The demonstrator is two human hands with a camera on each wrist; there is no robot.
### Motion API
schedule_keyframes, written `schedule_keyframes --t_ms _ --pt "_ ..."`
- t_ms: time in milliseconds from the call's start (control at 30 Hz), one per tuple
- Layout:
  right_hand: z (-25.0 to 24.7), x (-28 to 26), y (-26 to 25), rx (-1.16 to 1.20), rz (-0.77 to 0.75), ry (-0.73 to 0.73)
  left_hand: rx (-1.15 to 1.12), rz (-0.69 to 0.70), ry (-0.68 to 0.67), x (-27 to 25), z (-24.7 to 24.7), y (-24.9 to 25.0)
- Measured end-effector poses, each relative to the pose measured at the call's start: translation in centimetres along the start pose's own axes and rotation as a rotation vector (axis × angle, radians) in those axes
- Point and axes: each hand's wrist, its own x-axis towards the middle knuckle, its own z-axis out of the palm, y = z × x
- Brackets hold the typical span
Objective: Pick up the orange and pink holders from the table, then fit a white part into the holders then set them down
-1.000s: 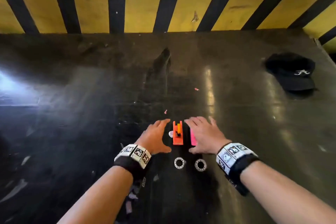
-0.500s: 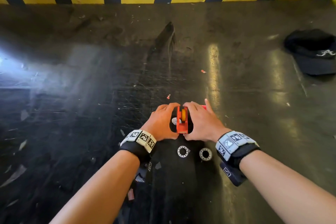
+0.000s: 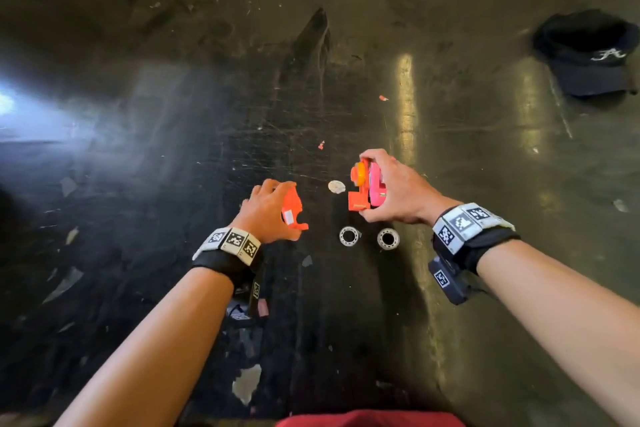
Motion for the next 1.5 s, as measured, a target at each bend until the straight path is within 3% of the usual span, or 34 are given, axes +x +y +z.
schedule_keyframes --t_ms 100,233,300,367,467,567,700,800,933,1067,1200,1367,1500 --pt "0.9 -0.2 -0.9 0.015 -0.008 -0.002 0.106 -0.074 -0.023 -0.6 1.2 0.0" --pt "1.4 -0.5 -1.8 0.036 -0.016 -0.039 0.085 -0.116 -0.039 -0.9 1.9 0.3" --pt "1.4 -0.8 -1.9 0.035 -0.029 -0.040 -0.022 -0.053 0.039 -0.9 1.3 1.2" --pt "1.4 -1.0 -1.9 0.035 -0.042 -0.039 -0.271 0.060 0.133 -0.6 -0.2 2.8" --pt "1.4 -1.3 -2.3 0.043 -0.069 -0.030 -0.580 0.114 0.064 -0.2 -2.4 5.9" --pt "1.5 -1.4 -2.6 0.063 -0.092 -0.023 -0.624 0.138 0.042 0.4 -2.8 7.4" --pt "1.5 -2.0 -1.8 0.060 -0.058 -0.023 -0.700 0.075 0.160 0.3 -1.8 6.7" --pt "1.3 -2.8 -0.6 0.056 0.020 -0.019 -0.505 0.017 0.262 -0.4 0.2 5.2" --pt "1.3 -3.6 0.4 0.057 0.060 -0.056 -0.058 -0.021 0.046 -1.5 4.0 4.4" --pt "1.8 -4.1 1.1 0.061 0.064 -0.047 0.155 -0.034 0.071 -2.0 6.4 4.6" --pt "2.1 -4.6 1.8 0.078 0.064 -0.026 0.201 0.092 0.168 -1.5 7.2 7.2" --pt "1.9 -5.3 2.2 0.060 0.058 -0.037 0.232 0.075 0.063 0.0 7.6 10.4" --pt "1.6 -5.8 2.9 0.068 0.050 -0.021 0.005 0.047 0.066 0.0 7.2 10.4"
